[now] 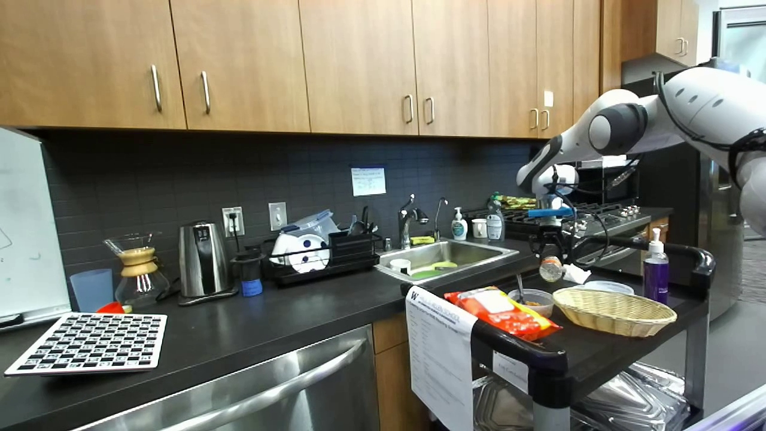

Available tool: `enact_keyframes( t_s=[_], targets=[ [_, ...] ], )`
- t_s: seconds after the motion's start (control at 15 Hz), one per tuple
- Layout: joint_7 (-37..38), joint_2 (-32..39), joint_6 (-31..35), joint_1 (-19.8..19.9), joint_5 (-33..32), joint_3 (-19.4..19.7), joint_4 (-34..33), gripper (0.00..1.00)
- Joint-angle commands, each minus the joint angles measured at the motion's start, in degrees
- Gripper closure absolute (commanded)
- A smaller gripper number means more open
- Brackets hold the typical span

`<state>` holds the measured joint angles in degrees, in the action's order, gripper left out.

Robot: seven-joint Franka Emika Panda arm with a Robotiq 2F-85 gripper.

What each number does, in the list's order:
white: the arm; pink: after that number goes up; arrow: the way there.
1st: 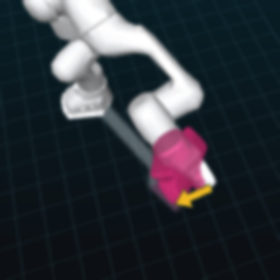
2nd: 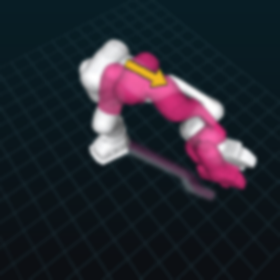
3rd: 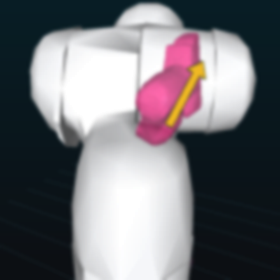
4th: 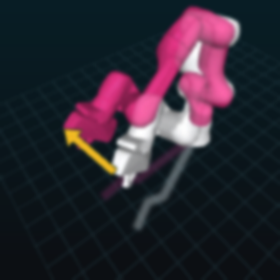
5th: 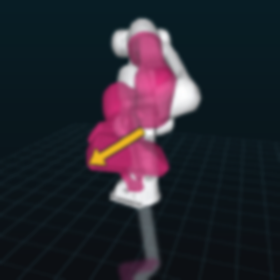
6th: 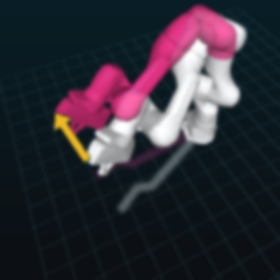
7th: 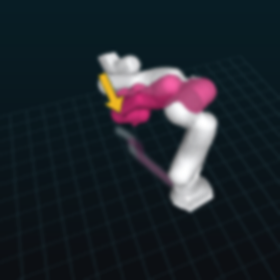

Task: Pick up the bottle with the orange label then set it back down on the service trolley.

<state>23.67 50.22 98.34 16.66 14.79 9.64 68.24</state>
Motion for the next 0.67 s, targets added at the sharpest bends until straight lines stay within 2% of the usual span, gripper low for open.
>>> enact_keyframes(
  t_s=[0.0,0.33,0.6],
  targets=[
    [6.8,-2.6,1.4,-3.4,-2.3,2.4,2.6,0.62],
    [16.7,-4.3,5.2,-8.7,-8.2,6.3,5.1,0.62],
    [24.0,-6.8,5.5,-12.3,-16.2,8.2,8.0,0.62]
  ],
)
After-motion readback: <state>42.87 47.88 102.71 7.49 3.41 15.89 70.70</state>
